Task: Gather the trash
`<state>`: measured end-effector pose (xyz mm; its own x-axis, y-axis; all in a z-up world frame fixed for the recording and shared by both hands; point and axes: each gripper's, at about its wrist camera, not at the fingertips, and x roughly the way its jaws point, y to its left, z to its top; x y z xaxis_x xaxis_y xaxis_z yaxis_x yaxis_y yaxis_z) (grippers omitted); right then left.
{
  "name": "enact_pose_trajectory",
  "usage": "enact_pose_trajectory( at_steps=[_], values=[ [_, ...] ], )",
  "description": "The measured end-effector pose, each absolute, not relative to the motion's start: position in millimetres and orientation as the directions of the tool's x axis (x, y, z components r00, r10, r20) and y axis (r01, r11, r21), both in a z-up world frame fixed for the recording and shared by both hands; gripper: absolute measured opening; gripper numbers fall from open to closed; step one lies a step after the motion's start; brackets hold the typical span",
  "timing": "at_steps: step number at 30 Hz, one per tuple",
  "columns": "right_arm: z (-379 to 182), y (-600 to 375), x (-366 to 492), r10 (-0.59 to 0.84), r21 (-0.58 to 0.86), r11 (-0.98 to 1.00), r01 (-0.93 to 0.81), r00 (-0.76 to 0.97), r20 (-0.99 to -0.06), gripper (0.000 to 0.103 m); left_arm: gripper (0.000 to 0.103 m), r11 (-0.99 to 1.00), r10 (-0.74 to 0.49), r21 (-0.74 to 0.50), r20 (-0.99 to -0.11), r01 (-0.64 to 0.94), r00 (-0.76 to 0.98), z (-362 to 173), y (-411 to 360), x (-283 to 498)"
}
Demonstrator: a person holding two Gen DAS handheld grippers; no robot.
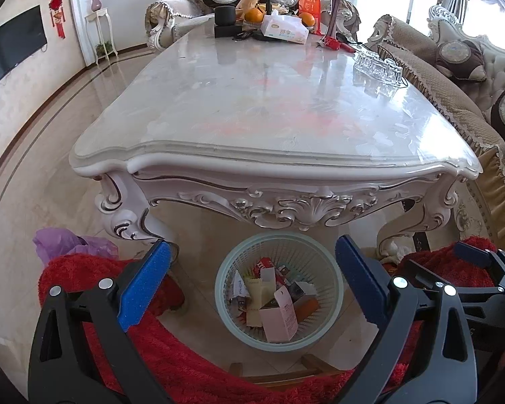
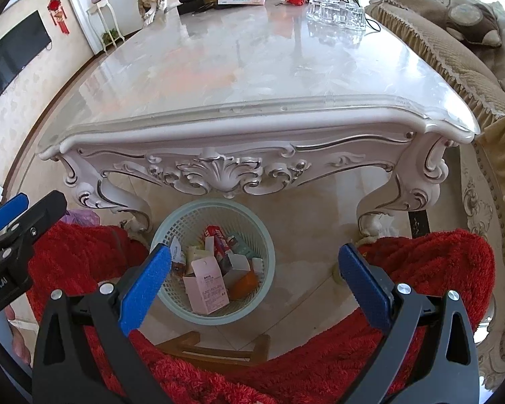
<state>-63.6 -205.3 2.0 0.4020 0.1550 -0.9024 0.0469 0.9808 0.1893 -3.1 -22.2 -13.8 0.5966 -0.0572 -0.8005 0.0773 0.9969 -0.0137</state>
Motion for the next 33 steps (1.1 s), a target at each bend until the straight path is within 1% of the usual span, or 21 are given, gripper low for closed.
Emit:
enact_pose_trajectory(
  at_steps=[21, 26, 33],
  values=[
    [6.4, -206.0, -62.0, 0.144, 0.179, 0.983, 0.045, 0.422, -0.895, 0.095, 0.095, 0.996, -0.077, -0.034, -0.788, 0.081, 0.611, -10.2, -22.4, -3.1],
    [6.5, -205.4, -62.4, 0.143, 0.179, 0.983, 0.045, 0.428, -0.893, 0.095, 0.095, 0.998, -0.019, 0.026, -0.762, 0.059, 0.647, -3.8, -25.2, -7.3],
    [6.3, -203.3, -62.7, 0.144, 0.177, 0.983, 0.039, 0.430, -0.891, 0.095, 0.095, 0.997, -0.041, 0.013, -0.780, 0.081, 0.625, -7.1, -26.6, -5.6]
  ],
)
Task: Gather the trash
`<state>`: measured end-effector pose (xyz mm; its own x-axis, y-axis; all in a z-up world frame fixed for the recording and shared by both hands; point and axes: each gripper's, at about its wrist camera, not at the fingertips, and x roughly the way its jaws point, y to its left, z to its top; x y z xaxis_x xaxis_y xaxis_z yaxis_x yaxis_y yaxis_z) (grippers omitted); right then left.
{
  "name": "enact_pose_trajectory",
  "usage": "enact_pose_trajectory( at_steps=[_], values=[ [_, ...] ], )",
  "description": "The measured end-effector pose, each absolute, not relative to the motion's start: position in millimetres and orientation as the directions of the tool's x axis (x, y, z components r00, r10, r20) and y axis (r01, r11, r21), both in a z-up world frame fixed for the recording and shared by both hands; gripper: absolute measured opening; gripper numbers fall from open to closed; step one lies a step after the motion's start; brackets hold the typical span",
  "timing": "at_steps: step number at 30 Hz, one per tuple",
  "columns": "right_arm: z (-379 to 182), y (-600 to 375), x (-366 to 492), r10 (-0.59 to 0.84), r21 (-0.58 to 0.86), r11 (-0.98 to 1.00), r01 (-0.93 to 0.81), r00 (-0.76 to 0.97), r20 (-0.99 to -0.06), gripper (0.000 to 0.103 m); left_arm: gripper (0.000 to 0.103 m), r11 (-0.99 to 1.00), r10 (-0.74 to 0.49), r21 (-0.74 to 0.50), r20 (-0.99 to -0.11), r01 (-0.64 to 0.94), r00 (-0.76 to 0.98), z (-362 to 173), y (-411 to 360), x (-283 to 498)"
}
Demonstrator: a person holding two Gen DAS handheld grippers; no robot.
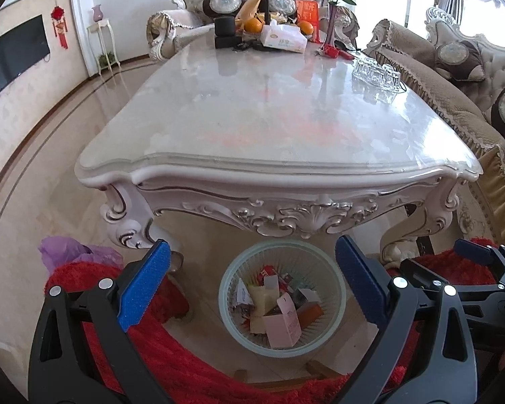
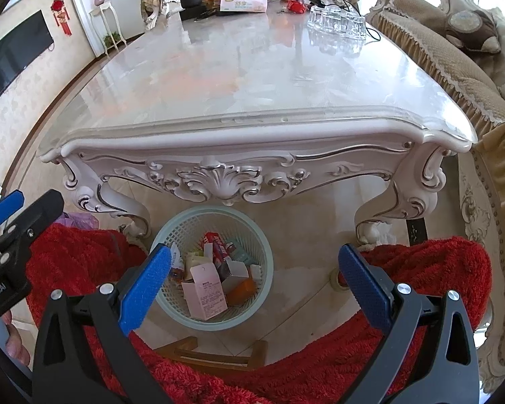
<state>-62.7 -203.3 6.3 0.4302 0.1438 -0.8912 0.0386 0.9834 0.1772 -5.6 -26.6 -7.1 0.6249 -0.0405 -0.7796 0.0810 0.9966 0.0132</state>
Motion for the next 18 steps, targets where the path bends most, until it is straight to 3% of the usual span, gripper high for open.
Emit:
enact_pose_trajectory(
  at_steps=[18],
  values=[
    [5.3, -200.4, -63.7, 0.141, 0.173, 0.984, 0.038, 0.425, -0.894, 0.095, 0.095, 0.996, -0.076, -0.028, -0.792, 0.088, 0.605, -14.2, -21.9, -5.1]
  ],
)
